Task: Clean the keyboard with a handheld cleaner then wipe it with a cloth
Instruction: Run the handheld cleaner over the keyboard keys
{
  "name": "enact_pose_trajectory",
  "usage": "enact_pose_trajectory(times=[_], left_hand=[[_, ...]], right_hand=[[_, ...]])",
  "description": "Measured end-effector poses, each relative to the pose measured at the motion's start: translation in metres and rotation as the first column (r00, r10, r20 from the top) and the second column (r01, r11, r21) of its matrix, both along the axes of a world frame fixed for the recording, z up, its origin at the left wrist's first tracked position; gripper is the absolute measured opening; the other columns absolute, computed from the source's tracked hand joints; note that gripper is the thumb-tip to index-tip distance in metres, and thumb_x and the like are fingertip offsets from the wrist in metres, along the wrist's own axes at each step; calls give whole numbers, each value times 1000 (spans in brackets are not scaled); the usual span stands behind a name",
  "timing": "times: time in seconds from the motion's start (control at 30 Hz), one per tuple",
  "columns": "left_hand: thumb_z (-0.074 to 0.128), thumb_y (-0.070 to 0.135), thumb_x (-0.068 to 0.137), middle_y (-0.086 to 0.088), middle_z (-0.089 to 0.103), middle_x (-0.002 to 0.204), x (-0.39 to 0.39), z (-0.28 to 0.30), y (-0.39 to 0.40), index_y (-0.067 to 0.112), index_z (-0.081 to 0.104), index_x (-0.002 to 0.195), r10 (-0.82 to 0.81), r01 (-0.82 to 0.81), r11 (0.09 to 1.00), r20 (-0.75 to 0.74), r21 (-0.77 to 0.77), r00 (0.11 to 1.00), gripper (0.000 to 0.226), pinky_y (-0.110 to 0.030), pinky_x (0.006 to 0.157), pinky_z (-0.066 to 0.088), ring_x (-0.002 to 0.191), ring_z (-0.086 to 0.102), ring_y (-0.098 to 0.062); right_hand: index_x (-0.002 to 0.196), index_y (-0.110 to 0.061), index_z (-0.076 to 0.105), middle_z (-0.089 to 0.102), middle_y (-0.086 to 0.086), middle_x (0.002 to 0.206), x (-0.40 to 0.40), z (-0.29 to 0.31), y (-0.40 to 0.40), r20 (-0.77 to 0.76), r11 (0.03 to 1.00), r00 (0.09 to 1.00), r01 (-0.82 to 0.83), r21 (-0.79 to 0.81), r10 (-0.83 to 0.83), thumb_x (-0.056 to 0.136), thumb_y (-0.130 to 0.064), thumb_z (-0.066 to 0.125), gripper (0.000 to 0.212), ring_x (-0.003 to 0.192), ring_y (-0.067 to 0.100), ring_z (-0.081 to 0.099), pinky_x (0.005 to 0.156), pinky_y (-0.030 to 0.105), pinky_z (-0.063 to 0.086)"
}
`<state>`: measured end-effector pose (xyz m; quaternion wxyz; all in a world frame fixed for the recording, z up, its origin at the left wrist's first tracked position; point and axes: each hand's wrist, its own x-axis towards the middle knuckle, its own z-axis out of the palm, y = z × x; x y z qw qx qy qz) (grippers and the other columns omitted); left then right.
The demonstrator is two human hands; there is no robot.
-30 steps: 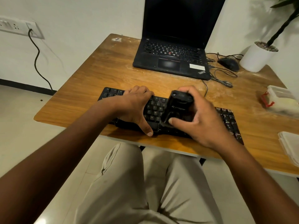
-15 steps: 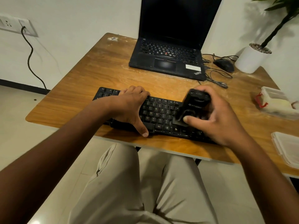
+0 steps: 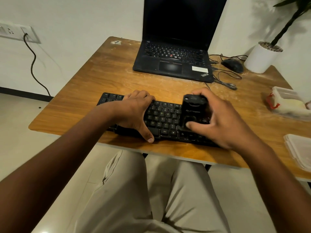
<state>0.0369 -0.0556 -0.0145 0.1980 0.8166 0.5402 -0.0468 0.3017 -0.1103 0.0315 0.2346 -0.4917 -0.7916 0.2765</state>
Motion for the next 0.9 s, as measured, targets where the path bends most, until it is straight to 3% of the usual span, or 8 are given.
enact_pose_trajectory(times=[0.07, 0.13, 0.23, 0.4, 0.47, 0.63, 0.73, 0.9], left_hand=[[87, 74, 46, 7, 26, 149, 0, 1, -1, 29, 18, 155, 1, -1, 1000, 1, -6, 1000, 137, -48, 120, 22, 140, 20, -19], [87, 74, 46, 7, 26, 148, 0, 2, -1, 30, 18, 154, 4, -4, 1000, -1, -8, 1000, 136, -47, 119, 24, 139, 21, -18], [87, 73, 46, 7, 26, 149, 0, 1, 0, 30, 19, 155, -1, 1, 1000, 5, -5, 1000, 136, -48, 120, 23, 140, 20, -19], [85, 76, 43, 6, 27, 148, -1, -1, 0, 29, 19, 155, 1, -1, 1000, 3, 5, 1000, 138, -48, 120, 24, 139, 22, -18], [85, 77, 43, 6, 27, 148, -1, -1, 0, 28, 19, 155, 1, -1, 1000, 6, 5, 1000, 139, -49, 120, 24, 139, 22, -18], [86, 75, 45, 7, 26, 150, -1, 0, 0, 29, 18, 156, 1, -1, 1000, -1, 0, 1000, 138, -49, 121, 23, 141, 21, -20], [86, 75, 45, 7, 25, 150, 1, 0, 0, 29, 16, 157, 5, -5, 1000, -14, -3, 1000, 140, -48, 120, 22, 141, 20, -20], [85, 76, 44, 7, 27, 148, -1, -1, 1, 29, 20, 155, -4, 4, 1000, 4, 1, 1000, 138, -48, 120, 22, 140, 22, -19]], right_hand=[[119, -44, 47, 64, -21, 104, -25, -8, 2, -92, 1000, 996, -1, 7, 1, 79, -18, 84, 61, 96, -4, 64, 73, 21, 60], [123, -39, 47, 65, -16, 107, -39, -18, 3, -127, 999, 991, -32, -9, 30, 80, -18, 84, 60, 98, -3, 64, 80, 23, 59], [126, -39, 46, 66, -14, 109, -27, -20, 7, -47, 997, 998, -52, -50, 50, 81, -17, 82, 62, 97, 3, 66, 82, 32, 61], [122, -44, 47, 65, -14, 109, 16, 2, 21, 127, 997, 992, 7, -77, 3, 80, -15, 82, 62, 94, 7, 67, 73, 32, 61], [125, -37, 48, 64, -15, 108, 14, 3, 29, 55, 997, 996, 75, -26, -74, 79, -14, 83, 62, 93, 6, 66, 71, 31, 61], [128, -32, 45, 58, -20, 99, -42, -17, 41, -158, 975, 971, 198, 96, -182, 78, -17, 85, 66, 84, -5, 59, 59, 11, 53], [127, -34, 44, 65, -10, 96, -66, -33, 43, -268, 963, 942, 239, 121, -200, 77, -18, 83, 65, 80, 3, 66, 58, 17, 54], [132, -35, 42, 61, -11, 104, -46, -44, 43, -202, 886, 889, 442, 143, -411, 77, -16, 84, 72, 80, 3, 63, 51, 17, 55]])
